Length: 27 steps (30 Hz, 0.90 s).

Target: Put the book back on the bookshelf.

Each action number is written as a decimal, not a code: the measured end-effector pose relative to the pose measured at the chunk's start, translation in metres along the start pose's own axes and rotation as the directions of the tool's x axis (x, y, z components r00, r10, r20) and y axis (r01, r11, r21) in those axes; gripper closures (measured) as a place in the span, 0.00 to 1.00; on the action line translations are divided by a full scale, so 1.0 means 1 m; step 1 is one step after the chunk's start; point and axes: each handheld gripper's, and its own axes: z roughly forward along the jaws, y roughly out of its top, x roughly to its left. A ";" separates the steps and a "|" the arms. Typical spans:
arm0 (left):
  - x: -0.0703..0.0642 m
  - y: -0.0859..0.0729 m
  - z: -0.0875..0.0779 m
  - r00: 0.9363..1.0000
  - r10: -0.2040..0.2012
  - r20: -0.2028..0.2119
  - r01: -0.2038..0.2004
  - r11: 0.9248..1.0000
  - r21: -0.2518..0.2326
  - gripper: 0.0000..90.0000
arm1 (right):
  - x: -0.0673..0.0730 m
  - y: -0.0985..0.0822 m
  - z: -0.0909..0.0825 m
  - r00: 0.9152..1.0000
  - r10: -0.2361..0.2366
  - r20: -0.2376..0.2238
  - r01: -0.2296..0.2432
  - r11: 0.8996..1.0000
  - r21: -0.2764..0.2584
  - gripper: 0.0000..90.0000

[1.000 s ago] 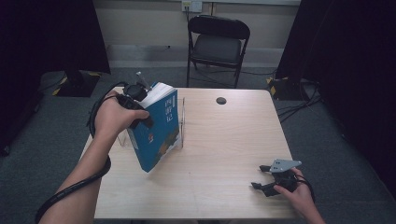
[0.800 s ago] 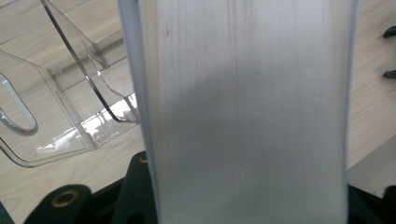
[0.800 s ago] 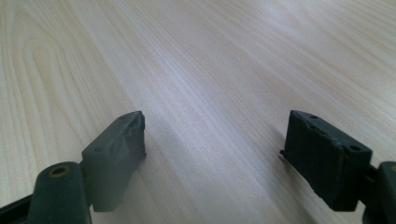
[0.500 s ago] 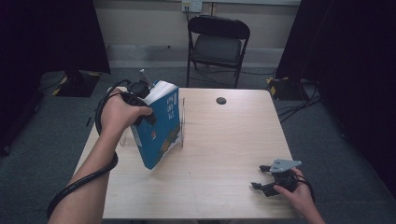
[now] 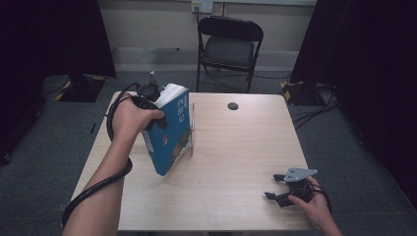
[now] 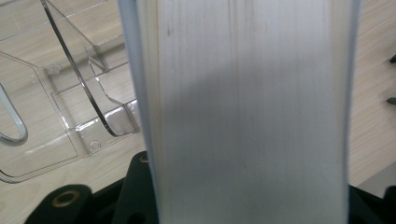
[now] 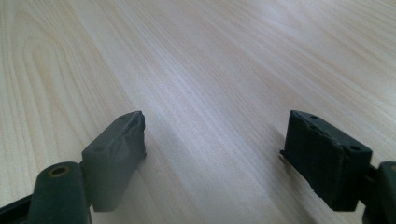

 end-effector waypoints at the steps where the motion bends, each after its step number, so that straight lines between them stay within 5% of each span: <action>1: 0.000 0.001 0.001 1.000 -0.006 -0.001 0.006 1.000 -0.003 0.69 | 0.000 0.000 0.000 1.000 -0.001 0.000 0.001 1.000 0.000 0.22; 17: -0.008 0.010 0.009 0.999 -0.019 -0.042 0.019 1.000 -0.006 0.69 | 0.000 0.000 0.000 1.000 -0.002 -0.001 0.002 1.000 0.001 0.22; 27: -0.012 0.015 0.015 0.996 -0.061 -0.060 0.060 0.998 -0.009 0.69 | 0.000 0.000 0.000 1.000 -0.004 -0.001 0.004 1.000 0.000 0.22</action>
